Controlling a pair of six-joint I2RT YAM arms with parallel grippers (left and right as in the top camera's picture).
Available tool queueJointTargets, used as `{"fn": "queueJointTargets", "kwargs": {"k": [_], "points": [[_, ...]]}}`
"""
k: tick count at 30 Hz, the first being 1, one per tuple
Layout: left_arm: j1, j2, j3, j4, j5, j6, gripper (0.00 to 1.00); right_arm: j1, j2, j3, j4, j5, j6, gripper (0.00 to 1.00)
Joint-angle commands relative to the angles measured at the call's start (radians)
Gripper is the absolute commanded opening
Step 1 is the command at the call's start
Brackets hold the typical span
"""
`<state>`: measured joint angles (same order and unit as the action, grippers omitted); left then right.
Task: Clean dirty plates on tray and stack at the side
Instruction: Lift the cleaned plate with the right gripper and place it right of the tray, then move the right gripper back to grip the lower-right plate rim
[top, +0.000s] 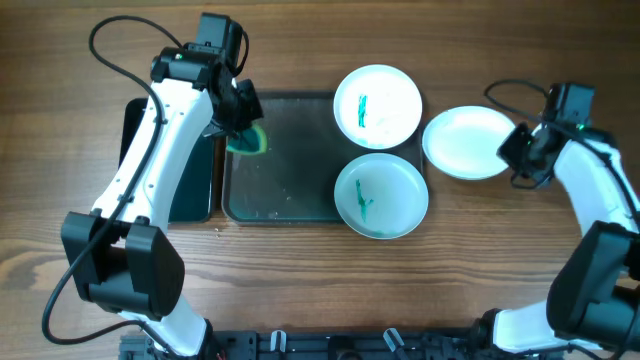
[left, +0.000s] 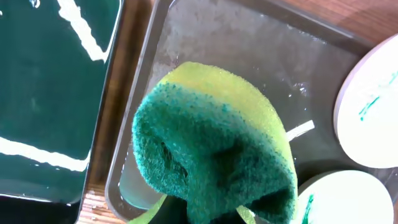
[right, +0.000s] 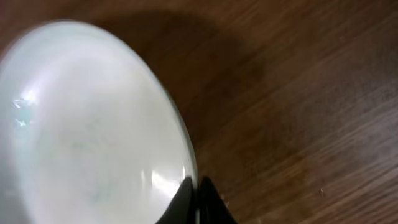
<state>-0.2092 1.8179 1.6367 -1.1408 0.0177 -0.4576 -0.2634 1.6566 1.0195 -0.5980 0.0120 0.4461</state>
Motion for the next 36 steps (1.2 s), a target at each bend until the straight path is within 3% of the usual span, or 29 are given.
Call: {"fn": "queueJointTargets", "kwargs": {"k": [1, 4, 5, 7, 8, 10, 13, 19, 23, 25, 28, 31, 36], "points": [[0.003, 0.004, 0.017, -0.012, 0.019, 0.008, 0.04, 0.004, -0.011, -0.092, 0.085, 0.086, 0.054, 0.04], [0.003, 0.004, 0.017, -0.016, 0.019, 0.008, 0.04, 0.004, -0.011, -0.099, 0.119, 0.122, 0.047, 0.04], [0.003, 0.004, 0.017, -0.016, 0.019, 0.008, 0.04, 0.004, -0.011, -0.089, 0.107, 0.109, 0.031, 0.11], [0.004, 0.004, 0.016, -0.021, 0.019, 0.009, 0.04, 0.004, -0.011, -0.004, -0.047, -0.008, -0.014, 0.55], [0.004, 0.004, 0.017, -0.021, 0.019, 0.009, 0.04, 0.004, -0.011, 0.082, -0.196, -0.116, -0.057, 0.59], [0.004, 0.004, 0.017, -0.027, 0.019, 0.009, 0.04, 0.013, -0.011, 0.143, -0.315, -0.267, -0.126, 0.59], [0.003, 0.004, 0.017, -0.031, 0.019, 0.009, 0.04, 0.1, -0.011, 0.148, -0.391, -0.439, -0.292, 0.59], [0.003, 0.004, 0.017, -0.046, 0.019, 0.009, 0.04, 0.336, -0.01, 0.039, -0.327, -0.363, -0.258, 0.55], [0.003, 0.004, 0.017, -0.046, 0.019, 0.009, 0.04, 0.39, -0.009, -0.027, -0.278, -0.243, -0.211, 0.47], [0.004, 0.004, 0.017, -0.046, 0.019, 0.009, 0.04, 0.389, -0.009, -0.061, -0.212, -0.244, -0.21, 0.34], [0.003, 0.004, 0.017, -0.054, 0.019, 0.009, 0.04, 0.39, -0.009, -0.114, -0.138, -0.244, -0.208, 0.24], [0.003, 0.004, 0.017, -0.056, 0.019, 0.009, 0.04, 0.389, -0.009, -0.116, -0.124, -0.245, -0.207, 0.06], [0.003, 0.004, 0.017, -0.056, 0.019, 0.009, 0.04, 0.422, -0.024, -0.084, -0.167, -0.302, -0.206, 0.04]]}}
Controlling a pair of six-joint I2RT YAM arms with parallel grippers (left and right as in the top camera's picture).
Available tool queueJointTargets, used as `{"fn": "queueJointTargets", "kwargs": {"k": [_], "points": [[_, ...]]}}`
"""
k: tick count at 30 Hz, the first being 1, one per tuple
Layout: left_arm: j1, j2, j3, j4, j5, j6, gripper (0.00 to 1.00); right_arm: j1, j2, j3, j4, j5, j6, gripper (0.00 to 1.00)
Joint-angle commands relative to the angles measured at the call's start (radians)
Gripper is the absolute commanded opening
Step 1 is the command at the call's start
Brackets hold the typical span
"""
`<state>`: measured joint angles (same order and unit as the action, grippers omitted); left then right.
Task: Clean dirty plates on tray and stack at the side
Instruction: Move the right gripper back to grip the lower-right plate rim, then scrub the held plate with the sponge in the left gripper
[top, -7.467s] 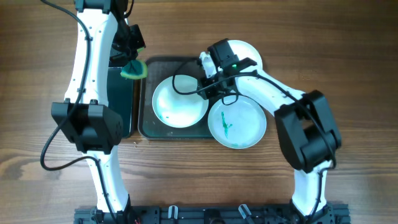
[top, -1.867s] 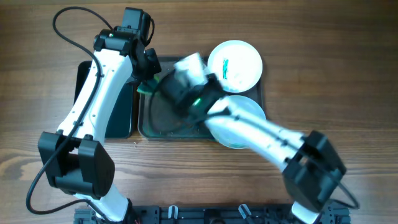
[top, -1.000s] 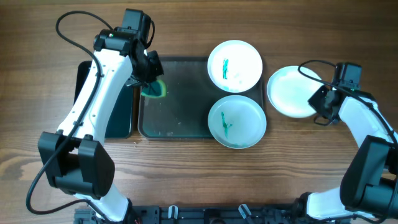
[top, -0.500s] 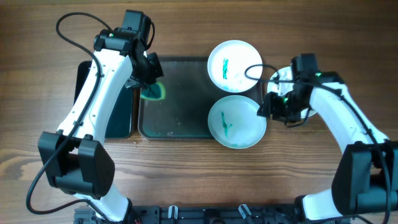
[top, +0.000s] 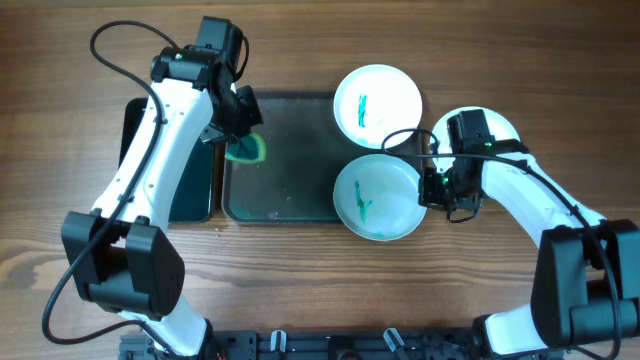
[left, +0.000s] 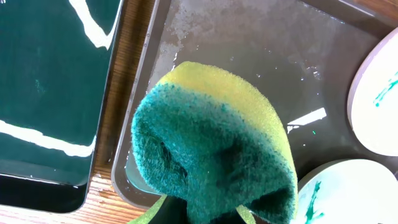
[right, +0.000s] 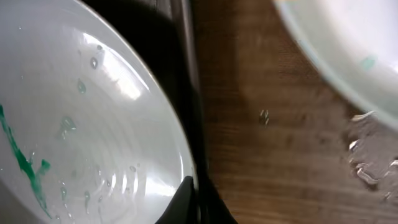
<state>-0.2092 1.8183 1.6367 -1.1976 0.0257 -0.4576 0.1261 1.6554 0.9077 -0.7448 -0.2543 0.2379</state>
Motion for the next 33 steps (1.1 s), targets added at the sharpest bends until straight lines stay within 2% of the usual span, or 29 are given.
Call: {"fn": "queueJointTargets", "kwargs": {"k": [1, 4, 8, 12, 15, 18, 21, 25, 28, 31, 32, 33], "points": [[0.003, 0.003, 0.017, 0.001, 0.011, 0.009, 0.04, 0.063, -0.036, 0.038, -0.027, -0.035, 0.032, 0.04], [0.003, 0.003, 0.017, 0.001, 0.011, 0.009, 0.04, 0.257, -0.075, 0.101, 0.054, 0.0, 0.283, 0.04], [0.003, 0.003, 0.017, 0.005, 0.011, 0.008, 0.04, 0.432, -0.013, 0.109, 0.29, 0.24, 0.591, 0.04], [0.003, 0.003, 0.017, 0.005, 0.011, 0.008, 0.04, 0.479, 0.145, 0.109, 0.457, 0.231, 0.709, 0.04], [0.003, 0.003, 0.017, 0.005, 0.011, 0.008, 0.04, 0.499, 0.189, 0.109, 0.489, 0.209, 0.706, 0.04], [0.003, 0.003, 0.017, 0.011, 0.011, 0.008, 0.04, 0.497, 0.19, 0.109, 0.497, 0.189, 0.647, 0.27], [-0.003, 0.007, 0.017, 0.016, 0.011, 0.036, 0.04, 0.455, 0.191, 0.128, 0.49, 0.107, 0.541, 0.31], [-0.029, 0.06, 0.017, 0.034, 0.011, 0.054, 0.04, 0.386, 0.205, 0.149, 0.502, 0.005, 0.416, 0.28], [-0.031, 0.108, 0.017, 0.047, 0.011, 0.058, 0.04, 0.387, 0.236, 0.149, 0.537, -0.015, 0.391, 0.2], [-0.031, 0.156, 0.017, 0.056, 0.011, 0.061, 0.04, 0.387, 0.295, 0.149, 0.572, -0.061, 0.396, 0.18], [-0.031, 0.166, 0.017, 0.059, 0.011, 0.061, 0.04, 0.387, 0.303, 0.149, 0.576, -0.066, 0.415, 0.15], [-0.031, 0.176, 0.017, 0.064, 0.011, 0.062, 0.04, 0.387, 0.305, 0.149, 0.577, -0.065, 0.421, 0.06]]}}
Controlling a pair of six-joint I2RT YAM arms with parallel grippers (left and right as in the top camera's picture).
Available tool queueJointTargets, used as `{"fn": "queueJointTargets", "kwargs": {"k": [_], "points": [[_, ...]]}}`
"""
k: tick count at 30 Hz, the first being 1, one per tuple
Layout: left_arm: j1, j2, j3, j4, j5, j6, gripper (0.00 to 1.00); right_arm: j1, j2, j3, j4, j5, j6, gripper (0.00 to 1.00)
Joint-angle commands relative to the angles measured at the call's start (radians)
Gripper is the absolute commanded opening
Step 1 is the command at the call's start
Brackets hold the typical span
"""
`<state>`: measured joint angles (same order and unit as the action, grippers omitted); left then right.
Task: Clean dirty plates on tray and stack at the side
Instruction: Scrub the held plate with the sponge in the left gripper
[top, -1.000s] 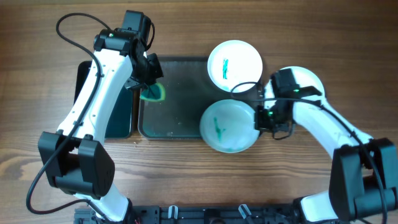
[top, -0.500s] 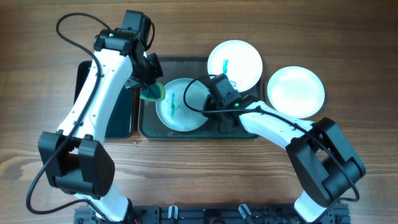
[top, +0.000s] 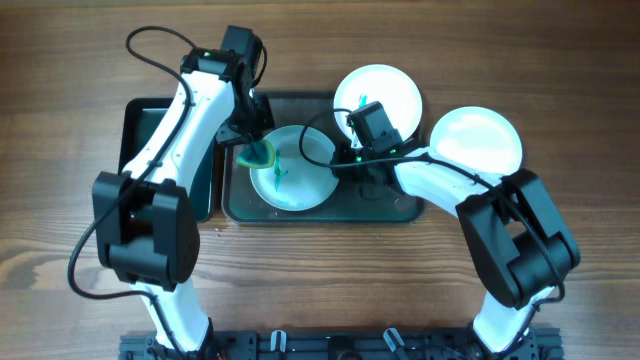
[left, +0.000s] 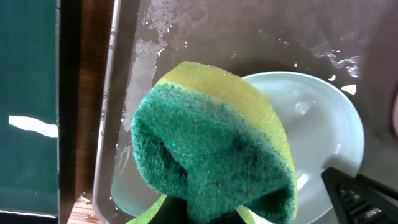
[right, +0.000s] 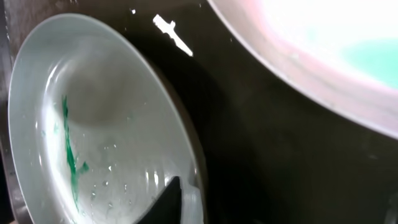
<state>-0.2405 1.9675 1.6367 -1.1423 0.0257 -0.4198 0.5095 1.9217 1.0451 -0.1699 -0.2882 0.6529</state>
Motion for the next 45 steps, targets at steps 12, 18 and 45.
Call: {"fn": "queueJointTargets", "kwargs": {"k": [12, 18, 45], "points": [[-0.046, 0.28, 0.016, 0.074, 0.071, 0.177, 0.04, 0.003, 0.039, 0.011, -0.008, -0.027, 0.004, 0.04], [-0.081, 0.318, 0.016, -0.017, 0.475, 0.457, 0.04, 0.003, 0.039, 0.011, -0.006, -0.026, 0.003, 0.04], [-0.117, 0.318, 0.017, 0.248, 0.411, 0.571, 0.04, 0.003, 0.039, 0.011, -0.01, -0.024, 0.001, 0.04]]}}
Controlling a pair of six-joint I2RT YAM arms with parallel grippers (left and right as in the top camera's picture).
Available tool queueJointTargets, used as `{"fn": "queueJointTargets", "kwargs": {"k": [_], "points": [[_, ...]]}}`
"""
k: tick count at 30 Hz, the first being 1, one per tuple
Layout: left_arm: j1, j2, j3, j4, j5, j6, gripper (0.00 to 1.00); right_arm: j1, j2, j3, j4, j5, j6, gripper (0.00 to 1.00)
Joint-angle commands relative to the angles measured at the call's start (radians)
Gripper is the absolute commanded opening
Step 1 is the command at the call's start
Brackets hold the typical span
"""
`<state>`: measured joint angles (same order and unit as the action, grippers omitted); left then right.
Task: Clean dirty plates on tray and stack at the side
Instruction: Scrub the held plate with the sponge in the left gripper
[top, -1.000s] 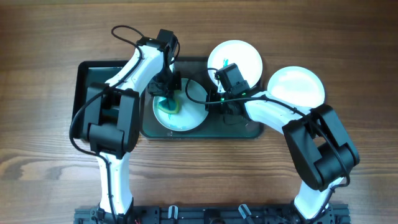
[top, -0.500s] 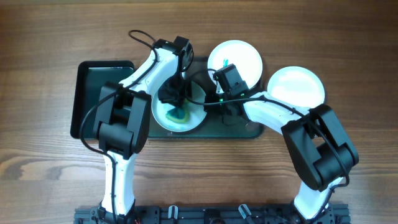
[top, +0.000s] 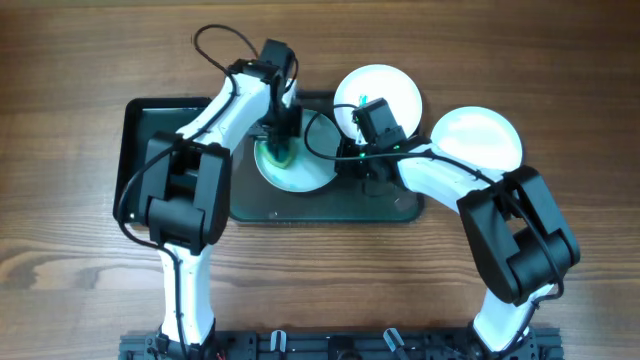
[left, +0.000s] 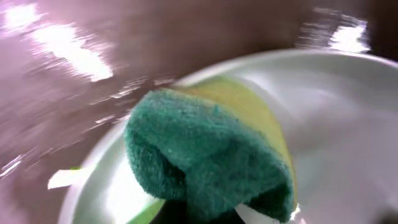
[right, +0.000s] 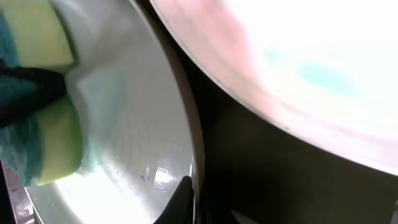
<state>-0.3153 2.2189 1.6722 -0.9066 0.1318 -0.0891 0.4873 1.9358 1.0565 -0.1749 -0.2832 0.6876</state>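
Note:
A white plate (top: 305, 172) lies in the dark tray (top: 330, 205). My left gripper (top: 280, 150) is shut on a green and yellow sponge (left: 211, 155) that presses on the plate's inside (left: 348, 124). My right gripper (right: 194, 202) is shut on the plate's right rim (right: 186, 118); the sponge (right: 43, 124) shows at the left of that view. A second plate (top: 378, 103) with a green mark sits at the tray's top right corner. A clean white plate (top: 475, 140) rests on the table to the right of the tray.
A dark green basin (top: 170, 150) of water adjoins the tray's left side. The wooden table (top: 80, 260) surrounds everything. Both arms cross over the tray's upper half.
My left gripper with the sponge has shifted right, from the plate's left rim onto its middle. The green streak on the plate no longer shows. My right gripper still grips the rim.
At first my right gripper was at the clean plate beside the tray while the left held the sponge over the tray's left end. Then the right was at the near dirty plate's rim. Later that plate lay in the tray's middle, and now the sponge is on it.

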Motion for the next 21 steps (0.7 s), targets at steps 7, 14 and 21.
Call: {"fn": "queueJointTargets", "kwargs": {"k": [7, 14, 21], "points": [[-0.043, 0.066, -0.019, -0.227, -0.588, -0.529, 0.04, 0.026, 0.024, 0.0, -0.003, -0.027, -0.034, 0.04], [-0.066, 0.066, -0.019, -0.237, -0.098, -0.193, 0.04, 0.026, 0.024, 0.0, -0.003, -0.025, -0.034, 0.04], [-0.112, 0.066, -0.019, -0.239, 0.383, 0.412, 0.04, 0.026, 0.024, 0.0, -0.003, -0.021, -0.034, 0.04]]}}
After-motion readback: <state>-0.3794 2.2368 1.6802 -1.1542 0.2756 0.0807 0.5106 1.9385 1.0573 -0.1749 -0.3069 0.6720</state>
